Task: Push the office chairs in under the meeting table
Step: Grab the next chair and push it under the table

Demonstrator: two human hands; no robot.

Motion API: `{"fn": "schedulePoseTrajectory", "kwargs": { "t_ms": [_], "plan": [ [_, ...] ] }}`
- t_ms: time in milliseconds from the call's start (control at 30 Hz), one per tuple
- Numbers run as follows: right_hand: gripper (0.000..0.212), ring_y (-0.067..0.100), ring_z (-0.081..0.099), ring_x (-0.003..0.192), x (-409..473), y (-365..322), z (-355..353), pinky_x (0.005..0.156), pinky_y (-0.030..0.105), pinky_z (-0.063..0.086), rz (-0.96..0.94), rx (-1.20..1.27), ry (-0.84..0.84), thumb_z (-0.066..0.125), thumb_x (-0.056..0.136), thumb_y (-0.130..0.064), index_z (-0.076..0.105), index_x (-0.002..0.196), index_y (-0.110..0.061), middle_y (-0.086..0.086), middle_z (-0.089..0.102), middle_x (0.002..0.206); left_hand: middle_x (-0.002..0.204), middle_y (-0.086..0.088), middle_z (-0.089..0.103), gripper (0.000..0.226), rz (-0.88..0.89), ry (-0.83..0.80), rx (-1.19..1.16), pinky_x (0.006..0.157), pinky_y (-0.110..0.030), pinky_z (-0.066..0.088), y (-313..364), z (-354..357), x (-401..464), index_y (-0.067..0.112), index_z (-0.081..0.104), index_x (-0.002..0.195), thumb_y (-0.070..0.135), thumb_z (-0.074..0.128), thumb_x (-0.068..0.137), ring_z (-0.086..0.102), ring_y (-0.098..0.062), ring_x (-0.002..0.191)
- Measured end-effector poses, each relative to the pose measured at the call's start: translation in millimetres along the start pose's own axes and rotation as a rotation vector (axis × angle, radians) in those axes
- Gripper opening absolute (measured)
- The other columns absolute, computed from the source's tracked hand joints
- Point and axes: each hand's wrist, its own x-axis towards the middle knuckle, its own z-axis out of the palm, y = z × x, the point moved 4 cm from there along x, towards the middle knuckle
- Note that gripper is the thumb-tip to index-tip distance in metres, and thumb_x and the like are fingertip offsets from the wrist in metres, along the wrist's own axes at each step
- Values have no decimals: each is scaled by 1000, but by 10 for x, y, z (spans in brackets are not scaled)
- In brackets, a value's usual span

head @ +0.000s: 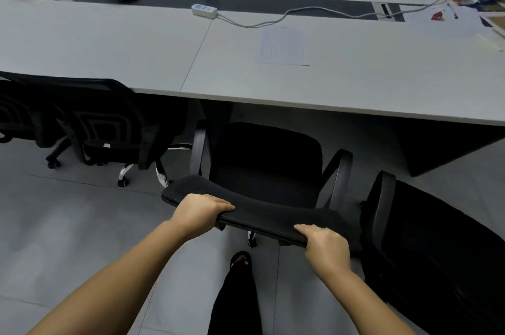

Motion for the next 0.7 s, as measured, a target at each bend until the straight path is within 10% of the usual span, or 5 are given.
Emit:
{"fn": "schedulePoseTrajectory", "kwargs": {
  "t_ms": [333, 467, 700],
  "plan": [
    [60, 12, 72, 69, 936, 280, -272, 50, 21, 53, 111, -112, 0, 82, 38, 8, 75, 83, -32, -9, 76, 79, 139, 6, 52, 54, 18, -75, -78, 97, -27, 41, -362, -64, 1035, 30, 49, 131, 1, 50, 86, 45, -12, 130],
    [54, 15, 61, 108, 1380, 423, -447, 78, 27, 47, 144, -101, -66, 48, 81, -1, 57, 122, -36, -9, 62, 125, 140, 7, 51, 54, 10, -57, -58, 92, -29, 44, -495, -128, 1473, 32, 46, 133, 2, 47, 87, 46, -12, 129],
    [55, 12, 56, 112, 2080, 651, -690, 83, 26, 43, 141, -138, -114, 43, 85, -7, 50, 125, -44, -14, 57, 130, 136, 7, 54, 53, -56, -94, -47, 90, -31, 45, -634, -245, 2084, 32, 45, 133, 9, 51, 85, 50, -14, 124]
  ]
}}
